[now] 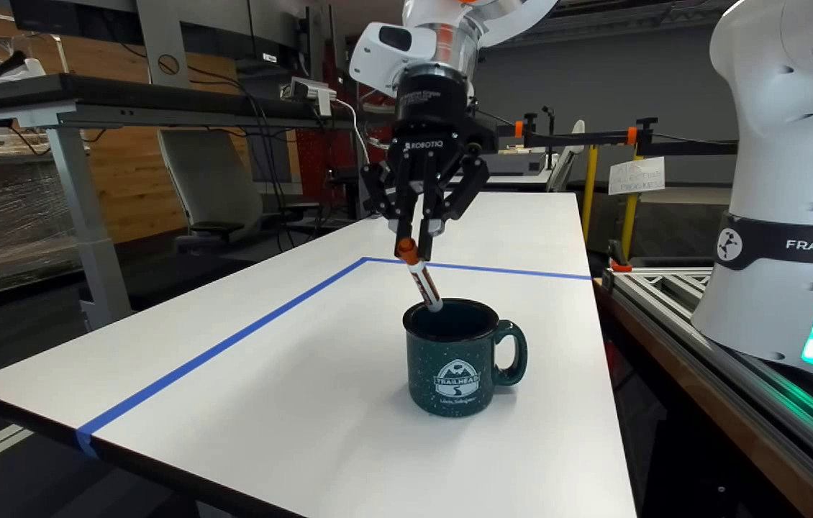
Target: Remove the marker from the cup and put it on the table
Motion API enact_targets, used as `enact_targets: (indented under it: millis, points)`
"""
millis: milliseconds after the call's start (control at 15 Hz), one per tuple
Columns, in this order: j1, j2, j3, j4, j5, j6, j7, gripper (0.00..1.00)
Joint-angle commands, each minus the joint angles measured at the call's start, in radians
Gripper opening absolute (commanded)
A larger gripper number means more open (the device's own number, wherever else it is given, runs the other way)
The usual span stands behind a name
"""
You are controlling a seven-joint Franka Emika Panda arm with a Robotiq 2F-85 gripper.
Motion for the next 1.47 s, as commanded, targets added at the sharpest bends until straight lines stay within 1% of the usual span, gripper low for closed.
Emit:
enact_targets:
  millis: [0,200,333,467,733,933,1200,1400]
  points:
    - [-0.036,-0.140,-0.028,-0.022,-0.094,-0.072,0.122,0.05]
    - [-0.077,-0.175,-0.062,-0.016,-0.180,-0.063,0.236,0.05]
    - [-0.096,-0.150,-0.092,-0.009,-0.226,-0.042,0.289,0.05]
    - [-0.103,-0.107,-0.126,-0.002,-0.248,-0.026,0.310,0.05]
    - [-0.102,-0.008,-0.169,-0.009,-0.241,0.062,0.305,0.05]
    - [-0.101,0.079,-0.176,-0.012,-0.235,0.124,0.303,0.05]
    - [-0.107,0.196,-0.150,-0.013,-0.246,0.197,0.328,0.05]
    - [-0.093,0.267,-0.144,-0.013,-0.258,0.266,0.343,0.05]
